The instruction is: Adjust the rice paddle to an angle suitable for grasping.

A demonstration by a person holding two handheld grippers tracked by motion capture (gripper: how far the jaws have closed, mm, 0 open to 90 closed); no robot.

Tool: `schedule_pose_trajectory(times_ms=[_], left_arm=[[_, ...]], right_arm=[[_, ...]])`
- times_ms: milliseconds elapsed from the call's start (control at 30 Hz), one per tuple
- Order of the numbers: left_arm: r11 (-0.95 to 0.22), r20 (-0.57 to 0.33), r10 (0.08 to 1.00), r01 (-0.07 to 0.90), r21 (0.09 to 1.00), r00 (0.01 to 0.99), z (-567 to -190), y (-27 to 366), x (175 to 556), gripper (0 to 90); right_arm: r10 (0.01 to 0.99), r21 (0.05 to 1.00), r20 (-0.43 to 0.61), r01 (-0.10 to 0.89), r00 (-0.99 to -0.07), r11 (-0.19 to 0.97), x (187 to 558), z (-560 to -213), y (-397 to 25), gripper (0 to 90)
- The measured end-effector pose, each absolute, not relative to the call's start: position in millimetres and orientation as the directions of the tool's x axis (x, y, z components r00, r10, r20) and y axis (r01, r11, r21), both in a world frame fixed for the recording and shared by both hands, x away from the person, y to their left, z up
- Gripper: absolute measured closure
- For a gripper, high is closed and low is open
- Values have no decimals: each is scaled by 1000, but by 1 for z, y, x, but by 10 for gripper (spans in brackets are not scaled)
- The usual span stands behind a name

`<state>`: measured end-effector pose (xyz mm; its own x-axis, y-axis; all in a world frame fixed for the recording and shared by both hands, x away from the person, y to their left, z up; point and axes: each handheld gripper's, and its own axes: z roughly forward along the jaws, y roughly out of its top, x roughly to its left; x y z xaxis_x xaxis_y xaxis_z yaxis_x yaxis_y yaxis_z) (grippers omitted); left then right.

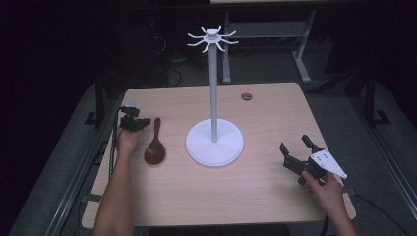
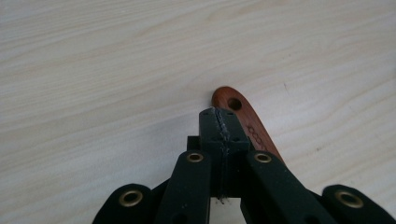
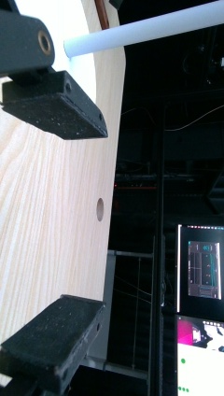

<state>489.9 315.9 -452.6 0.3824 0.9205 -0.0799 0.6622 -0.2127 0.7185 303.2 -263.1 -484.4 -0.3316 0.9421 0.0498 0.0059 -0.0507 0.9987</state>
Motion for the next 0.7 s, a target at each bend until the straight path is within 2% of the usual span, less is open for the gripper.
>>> schedule_pose_trajectory(times_ms=[700], left_arm=[[-272,-74,888,648,711,454,-459,291,490,900]], right_arm=[[942,999,45,4,-333,-47,303,-484,-263,133]])
